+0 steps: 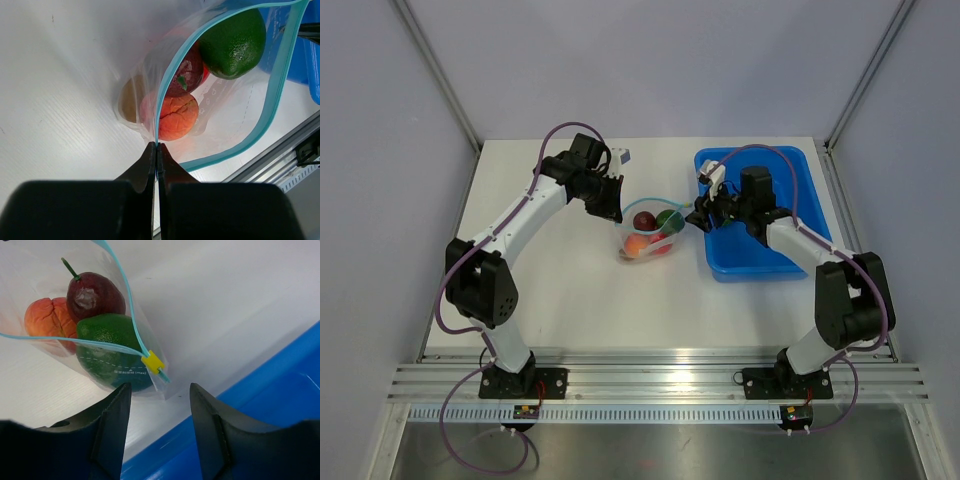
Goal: Place the food in the zip-top bag and seal the zipper
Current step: Zip the zipper food storage bag at the center of the board.
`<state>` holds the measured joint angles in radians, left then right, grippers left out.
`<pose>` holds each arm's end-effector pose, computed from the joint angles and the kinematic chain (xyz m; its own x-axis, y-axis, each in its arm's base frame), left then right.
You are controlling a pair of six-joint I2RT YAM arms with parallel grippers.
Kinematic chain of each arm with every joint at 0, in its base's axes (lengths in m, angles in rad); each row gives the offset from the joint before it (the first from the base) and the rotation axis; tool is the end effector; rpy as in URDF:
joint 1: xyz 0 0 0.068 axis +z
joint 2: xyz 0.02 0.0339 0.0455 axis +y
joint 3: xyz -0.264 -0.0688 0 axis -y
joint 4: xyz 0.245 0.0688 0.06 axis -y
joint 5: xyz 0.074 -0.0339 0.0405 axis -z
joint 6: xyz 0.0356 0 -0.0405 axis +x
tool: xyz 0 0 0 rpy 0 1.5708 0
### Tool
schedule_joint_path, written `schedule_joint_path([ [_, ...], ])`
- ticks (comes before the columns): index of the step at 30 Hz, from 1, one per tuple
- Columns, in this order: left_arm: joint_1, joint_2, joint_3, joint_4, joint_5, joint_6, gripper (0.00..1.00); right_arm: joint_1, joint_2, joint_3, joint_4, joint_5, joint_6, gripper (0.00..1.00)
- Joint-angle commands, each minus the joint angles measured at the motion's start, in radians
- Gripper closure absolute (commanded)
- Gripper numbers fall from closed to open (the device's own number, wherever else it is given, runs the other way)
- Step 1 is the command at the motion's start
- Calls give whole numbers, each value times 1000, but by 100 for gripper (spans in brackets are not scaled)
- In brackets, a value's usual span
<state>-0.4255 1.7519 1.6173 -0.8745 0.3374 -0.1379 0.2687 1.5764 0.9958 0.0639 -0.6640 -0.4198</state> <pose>0.3373 -0.1658 0.3087 -0.8392 0.2379 -0.4891 0.4389 0.8273 -0.3507 0.3296 0.1135 0.2429 -0.1392 -0.3713 -0.9180 -0.8568 0.5100 -0.0764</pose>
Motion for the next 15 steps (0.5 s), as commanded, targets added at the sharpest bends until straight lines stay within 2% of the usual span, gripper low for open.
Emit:
schedule_joint_path([
  [1, 7, 3, 41, 9, 25, 18, 100, 10, 22, 72, 18, -17, -48, 43],
  [7, 7, 9, 41, 11, 28, 17, 100, 12, 45, 113, -93, -45, -96, 46],
  [11, 7, 15, 44, 12, 31, 14, 100, 12, 36, 113, -85, -66, -85, 58],
  [12, 7, 15, 44, 11, 31, 12, 100, 12, 37, 115, -84, -68, -82, 64],
  [15, 7, 17, 44, 14, 34, 14, 100, 17, 36, 116, -85, -80, -74, 70],
])
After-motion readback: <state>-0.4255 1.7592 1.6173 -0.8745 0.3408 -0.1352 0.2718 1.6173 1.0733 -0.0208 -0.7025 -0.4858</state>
